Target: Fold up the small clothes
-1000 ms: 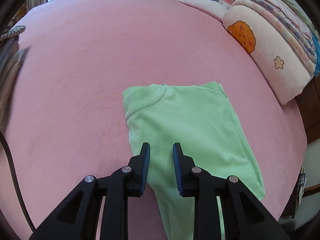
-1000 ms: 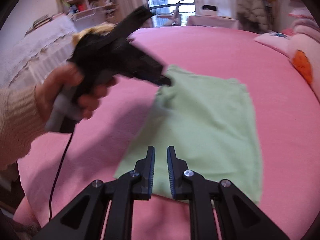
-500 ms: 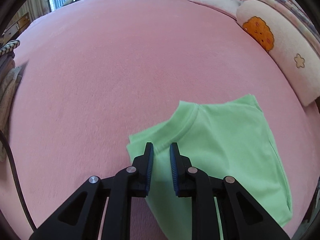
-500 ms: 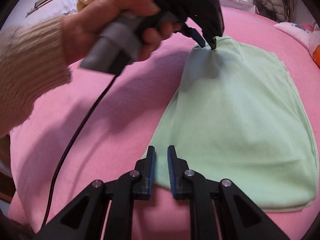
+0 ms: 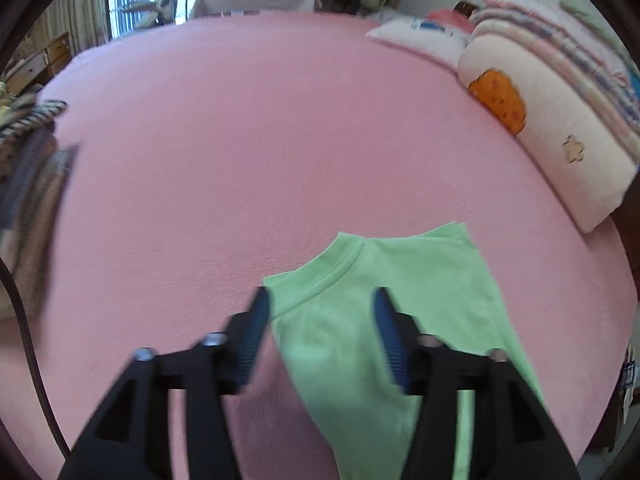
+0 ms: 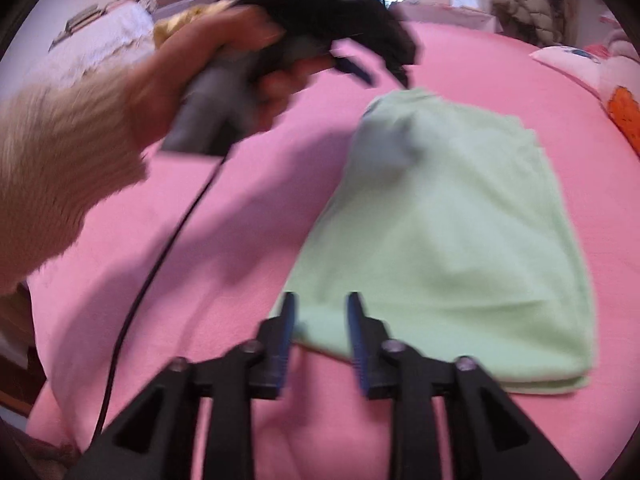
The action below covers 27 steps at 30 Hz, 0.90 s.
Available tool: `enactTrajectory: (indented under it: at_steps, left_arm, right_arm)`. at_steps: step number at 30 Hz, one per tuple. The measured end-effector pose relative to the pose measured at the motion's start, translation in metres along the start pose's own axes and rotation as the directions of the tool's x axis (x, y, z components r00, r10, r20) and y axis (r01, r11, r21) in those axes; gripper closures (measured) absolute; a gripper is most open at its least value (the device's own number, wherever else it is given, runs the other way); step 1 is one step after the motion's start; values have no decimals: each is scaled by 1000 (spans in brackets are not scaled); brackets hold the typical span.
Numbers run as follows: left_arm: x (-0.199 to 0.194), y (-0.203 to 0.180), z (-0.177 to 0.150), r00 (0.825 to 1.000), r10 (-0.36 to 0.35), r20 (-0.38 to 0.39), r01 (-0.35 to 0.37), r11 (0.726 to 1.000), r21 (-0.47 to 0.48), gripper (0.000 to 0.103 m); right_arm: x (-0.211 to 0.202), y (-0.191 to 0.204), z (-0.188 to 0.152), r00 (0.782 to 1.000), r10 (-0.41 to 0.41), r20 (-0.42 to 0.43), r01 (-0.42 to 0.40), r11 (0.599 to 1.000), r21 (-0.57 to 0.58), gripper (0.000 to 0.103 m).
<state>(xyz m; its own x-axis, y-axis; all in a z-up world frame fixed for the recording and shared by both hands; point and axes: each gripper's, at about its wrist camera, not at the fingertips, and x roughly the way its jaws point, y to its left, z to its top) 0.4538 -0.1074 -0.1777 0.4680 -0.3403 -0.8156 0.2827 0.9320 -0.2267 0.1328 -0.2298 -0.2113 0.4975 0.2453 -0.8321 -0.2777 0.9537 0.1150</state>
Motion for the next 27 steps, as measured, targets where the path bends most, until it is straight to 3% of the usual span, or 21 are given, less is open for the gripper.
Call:
enactTrajectory:
  at_steps: [6, 9, 13, 17, 22, 27]
  left_arm:
    - [-64, -3, -25, 997, -61, 48, 63, 998, -25, 35]
    - [-76, -4, -35, 995, -90, 45, 93, 994, -51, 35]
    - [-83, -3, -53, 994, -98, 45, 101, 992, -79, 35]
    - [-71, 1, -61, 994, -99, 36, 103, 987, -121, 35]
    - [-34, 8, -66, 994, -107, -16, 103, 981, -166, 35]
    - [8, 15, -76, 982, -175, -78, 154, 963, -223, 35]
  right_arm:
    - [-54, -47, 25, 992, -97, 81, 92, 994, 67, 45]
    - [-65, -74, 36, 987, -132, 91, 125, 988, 87, 36]
    - [-60, -106, 51, 987, -141, 77, 133, 986, 100, 34]
    - [-58, -129, 63, 988, -145, 56, 137, 983, 119, 34]
    - [-26, -166, 80, 995, -96, 9, 93, 982, 166, 34]
    - [15, -183, 87, 997, -47, -55, 57, 977, 206, 34]
